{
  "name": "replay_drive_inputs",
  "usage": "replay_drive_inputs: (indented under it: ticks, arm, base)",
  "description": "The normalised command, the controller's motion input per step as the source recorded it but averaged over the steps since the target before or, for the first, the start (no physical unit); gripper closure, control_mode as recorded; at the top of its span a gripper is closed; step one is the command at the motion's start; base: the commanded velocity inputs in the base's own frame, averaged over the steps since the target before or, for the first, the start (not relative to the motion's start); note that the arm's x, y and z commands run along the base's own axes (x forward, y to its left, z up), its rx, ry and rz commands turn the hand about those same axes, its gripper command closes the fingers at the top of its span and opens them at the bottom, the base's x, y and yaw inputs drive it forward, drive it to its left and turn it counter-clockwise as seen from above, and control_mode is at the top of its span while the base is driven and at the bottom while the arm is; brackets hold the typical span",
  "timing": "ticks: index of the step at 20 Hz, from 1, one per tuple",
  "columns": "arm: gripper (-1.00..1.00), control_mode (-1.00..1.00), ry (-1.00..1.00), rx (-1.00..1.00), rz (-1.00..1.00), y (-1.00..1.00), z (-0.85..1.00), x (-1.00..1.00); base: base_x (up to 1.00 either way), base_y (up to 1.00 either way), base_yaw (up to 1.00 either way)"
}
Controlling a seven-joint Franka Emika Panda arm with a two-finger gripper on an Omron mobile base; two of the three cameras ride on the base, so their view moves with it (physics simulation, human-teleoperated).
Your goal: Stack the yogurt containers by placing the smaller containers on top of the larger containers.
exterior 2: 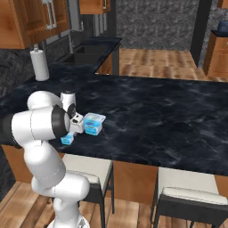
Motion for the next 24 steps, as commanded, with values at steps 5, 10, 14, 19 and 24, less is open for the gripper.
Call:
replay_drive_inputs:
  ticks: [5, 10, 14, 19, 24]
  arm:
    - [-1.00, -1.00, 0.00, 0.06, 0.00, 0.00, -0.02, 0.03]
    - [-1.00, -1.00, 0.00, 0.05, 0.00, 0.00, -0.03, 0.00]
    - [-1.00, -1.00, 0.00, 0.03, 0.00, 0.00, -0.08, 0.00]
    - [-1.00, -1.00, 0.01, 0.03, 0.00, 0.00, -0.08, 0.00]
    - [-1.00, -1.00, 0.03, 0.00, 0.00, 0.00, -0.02, 0.00]
  base:
    - [0.00, 0.00, 0.00]
    - [0.00, 0.00, 0.00]
    - [0.00, 0.00, 0.00]
    - [0.00, 0.00, 0.00]
    - [0.00, 0.00, 0.00]
